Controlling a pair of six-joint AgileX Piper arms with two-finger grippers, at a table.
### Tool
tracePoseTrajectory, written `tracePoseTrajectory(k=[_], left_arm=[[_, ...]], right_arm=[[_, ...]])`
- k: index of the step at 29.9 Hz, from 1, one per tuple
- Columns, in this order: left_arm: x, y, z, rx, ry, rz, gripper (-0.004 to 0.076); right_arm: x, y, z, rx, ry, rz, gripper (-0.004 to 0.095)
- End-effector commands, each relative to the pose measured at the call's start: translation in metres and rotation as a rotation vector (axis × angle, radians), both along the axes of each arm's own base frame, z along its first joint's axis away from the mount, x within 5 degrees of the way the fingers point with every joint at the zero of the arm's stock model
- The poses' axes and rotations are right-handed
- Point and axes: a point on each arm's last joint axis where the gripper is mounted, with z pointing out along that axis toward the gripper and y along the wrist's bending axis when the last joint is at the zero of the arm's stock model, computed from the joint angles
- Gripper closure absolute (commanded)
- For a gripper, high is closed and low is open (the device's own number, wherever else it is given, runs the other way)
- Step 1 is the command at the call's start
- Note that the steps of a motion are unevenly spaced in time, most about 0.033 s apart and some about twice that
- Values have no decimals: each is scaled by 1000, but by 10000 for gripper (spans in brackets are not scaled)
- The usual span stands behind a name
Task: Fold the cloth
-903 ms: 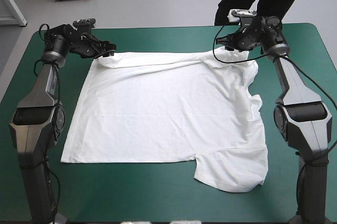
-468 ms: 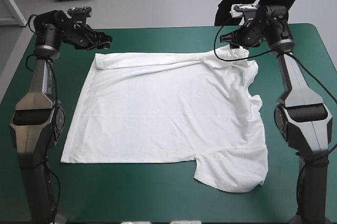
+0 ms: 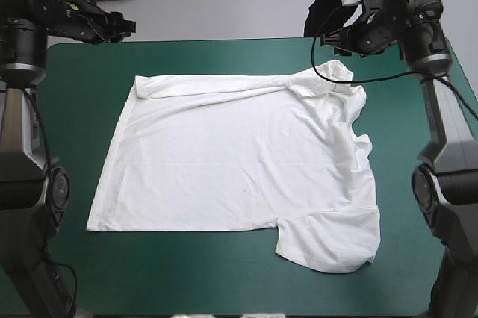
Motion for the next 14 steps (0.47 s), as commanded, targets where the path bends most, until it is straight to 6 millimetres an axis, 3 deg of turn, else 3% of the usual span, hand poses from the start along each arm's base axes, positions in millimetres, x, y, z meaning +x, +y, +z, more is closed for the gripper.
tracePoseTrajectory(k=[1, 3, 6, 9, 14], left_arm=[[-63, -4, 65, -20, -143, -14, 291], [-80, -4, 74, -17, -158, -14, 291], [-101, -5, 72, -17, -120, -14, 290], [-120, -3, 56, 3, -42, 0, 291], [-155, 0, 13, 43, 121, 20, 290]], right_arm=[[-47, -11, 41, -13, -70, -16, 464], [-65, -13, 38, -22, -36, -18, 465], [-89, -16, 31, -23, 14, -15, 465], [-113, -19, 25, -39, 48, -7, 465], [-145, -25, 9, -74, 106, -15, 464]])
